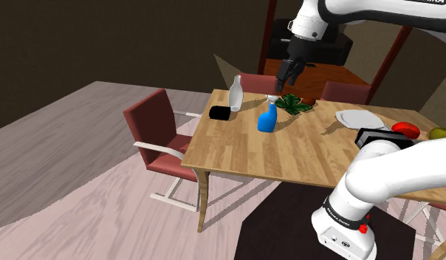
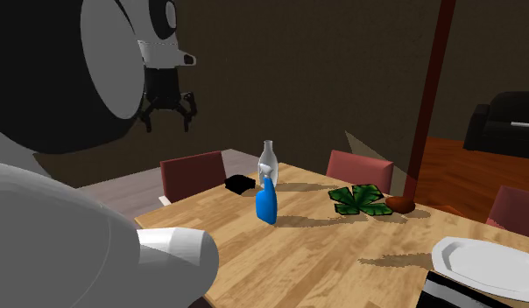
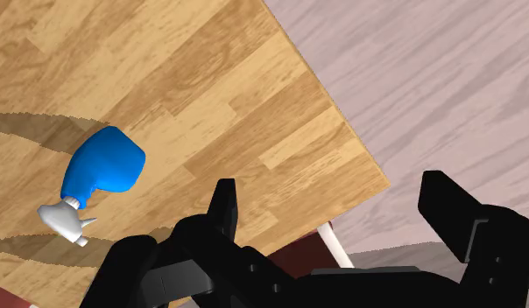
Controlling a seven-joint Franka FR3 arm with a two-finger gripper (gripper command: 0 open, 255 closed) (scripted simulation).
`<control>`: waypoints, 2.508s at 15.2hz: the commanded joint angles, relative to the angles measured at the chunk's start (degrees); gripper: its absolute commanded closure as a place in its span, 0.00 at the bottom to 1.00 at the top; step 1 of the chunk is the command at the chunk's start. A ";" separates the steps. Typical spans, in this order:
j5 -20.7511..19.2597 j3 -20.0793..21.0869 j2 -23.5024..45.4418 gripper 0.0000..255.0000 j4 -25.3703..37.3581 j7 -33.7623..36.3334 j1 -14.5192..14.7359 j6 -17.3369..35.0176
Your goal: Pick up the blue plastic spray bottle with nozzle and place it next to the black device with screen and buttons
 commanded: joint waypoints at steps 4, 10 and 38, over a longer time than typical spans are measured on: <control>-2.41 -2.41 4.86 0.00 0.44 -5.07 -0.07 1.54; -6.84 -6.57 15.86 0.00 3.04 -14.66 -0.36 4.70; -19.92 -13.38 71.88 0.00 35.95 -46.02 -5.15 12.74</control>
